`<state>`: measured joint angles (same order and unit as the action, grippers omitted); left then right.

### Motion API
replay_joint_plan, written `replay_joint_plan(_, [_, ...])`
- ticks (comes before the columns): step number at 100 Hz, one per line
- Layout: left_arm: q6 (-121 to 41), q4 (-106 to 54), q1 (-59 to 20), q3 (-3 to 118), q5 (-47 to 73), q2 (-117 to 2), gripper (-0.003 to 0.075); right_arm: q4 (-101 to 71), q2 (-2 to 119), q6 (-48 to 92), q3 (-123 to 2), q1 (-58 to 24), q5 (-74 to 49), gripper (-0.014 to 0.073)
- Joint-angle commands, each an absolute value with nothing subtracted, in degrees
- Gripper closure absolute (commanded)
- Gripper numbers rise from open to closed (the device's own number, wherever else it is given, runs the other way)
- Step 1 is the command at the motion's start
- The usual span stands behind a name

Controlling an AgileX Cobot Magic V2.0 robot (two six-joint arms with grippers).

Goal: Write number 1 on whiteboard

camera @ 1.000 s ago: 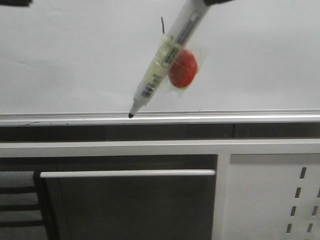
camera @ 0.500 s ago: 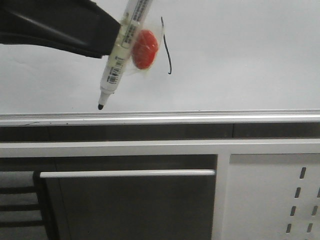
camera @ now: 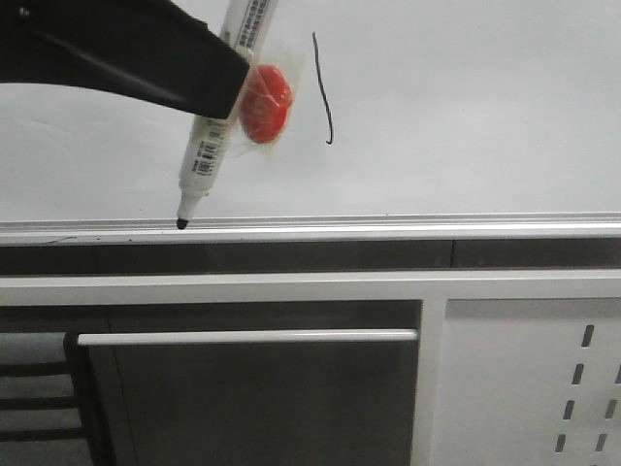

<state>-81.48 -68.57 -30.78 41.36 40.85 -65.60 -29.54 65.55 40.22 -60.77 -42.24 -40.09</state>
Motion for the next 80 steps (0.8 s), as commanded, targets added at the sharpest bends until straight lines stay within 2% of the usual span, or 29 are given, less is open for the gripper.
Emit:
replay_joint_plan(1, [-82.16, -71.31, -31.24, 43.30, 40.40, -64.80, 0.0513, -32.23, 64.72, 41.17, -62.80, -42.03, -38.39, 0.0638])
replay_joint_plan(37, [-83.39, -71.31, -31.24, 43.30, 40.72, -64.83, 0.0638, -36.12, 64.72, 43.23, -62.80, -42.13, -38.48, 0.0638])
replay_joint_plan(48, [-83.39, -71.41, -31.24, 43.30, 40.90, -64.83, 0.0738, -36.22, 64.72, 43.23, -62.80, -42.13, -38.48, 0.0638])
replay_joint_plan(70, [-83.47, -71.52, -31.24, 43.30, 40.16, -64.83, 0.0741, -36.09, 64.72, 43.23, -62.80, -42.01, -38.38, 0.0629])
replay_joint_plan(75, [-83.22, -71.89, -31.24, 43.30, 39.62, -64.83, 0.0741, -36.09, 64.72, 42.87, -62.80, -41.70, -38.49, 0.0594])
replay_joint_plan(80, [-82.86, -71.99, -31.24, 43.30, 39.08, -64.83, 0.0741, -36.09, 64.72, 42.00, -62.80, -40.94, -38.75, 0.0519])
